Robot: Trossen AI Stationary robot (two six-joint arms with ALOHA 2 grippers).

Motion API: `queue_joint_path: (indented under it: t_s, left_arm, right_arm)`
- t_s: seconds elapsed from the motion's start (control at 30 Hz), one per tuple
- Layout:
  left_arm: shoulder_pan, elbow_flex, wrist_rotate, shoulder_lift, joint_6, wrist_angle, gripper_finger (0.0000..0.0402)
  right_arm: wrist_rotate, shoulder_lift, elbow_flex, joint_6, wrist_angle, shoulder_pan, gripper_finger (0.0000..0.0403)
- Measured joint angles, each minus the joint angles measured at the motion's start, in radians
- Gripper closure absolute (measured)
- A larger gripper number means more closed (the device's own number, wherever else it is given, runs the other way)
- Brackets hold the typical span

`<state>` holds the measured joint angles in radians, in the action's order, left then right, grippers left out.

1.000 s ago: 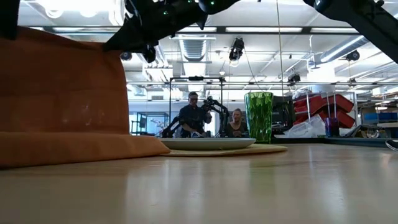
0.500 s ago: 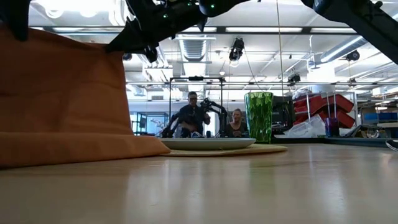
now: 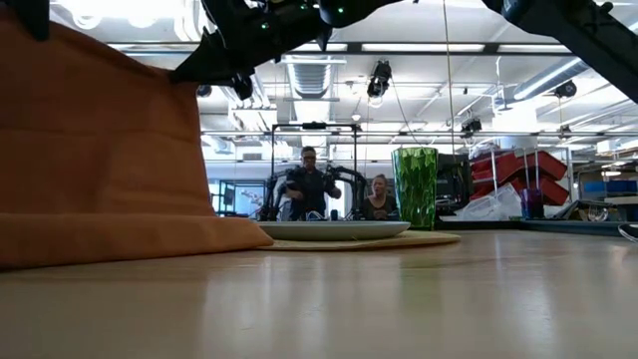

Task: Set table place
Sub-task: Fold the orange table napkin

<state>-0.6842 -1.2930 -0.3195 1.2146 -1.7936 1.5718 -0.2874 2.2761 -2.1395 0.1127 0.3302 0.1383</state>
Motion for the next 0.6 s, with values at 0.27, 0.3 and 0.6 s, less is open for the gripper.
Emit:
queue_joint_path:
  t_s: [0.27, 0.3, 0.6]
  left_arm:
    - [0.001, -0.004, 0.000, -0.013, 0.001, 0.000, 0.0402]
    - [0.001, -0.010, -0.001, -0.015, 0.001, 0.000, 0.0402]
    - [0.001, -0.026, -0.011, -0.054, -0.015, 0.001, 0.0402]
  right_arm:
    - [0.001, -0.004, 0.000, -0.006, -0.002, 0.000, 0.0403]
    - [0.002, -0.004, 0.000, -0.007, -0.009, 0.000, 0.0403]
    - [0.010, -0.006, -0.001, -0.010, -0.011, 0.000, 0.0403]
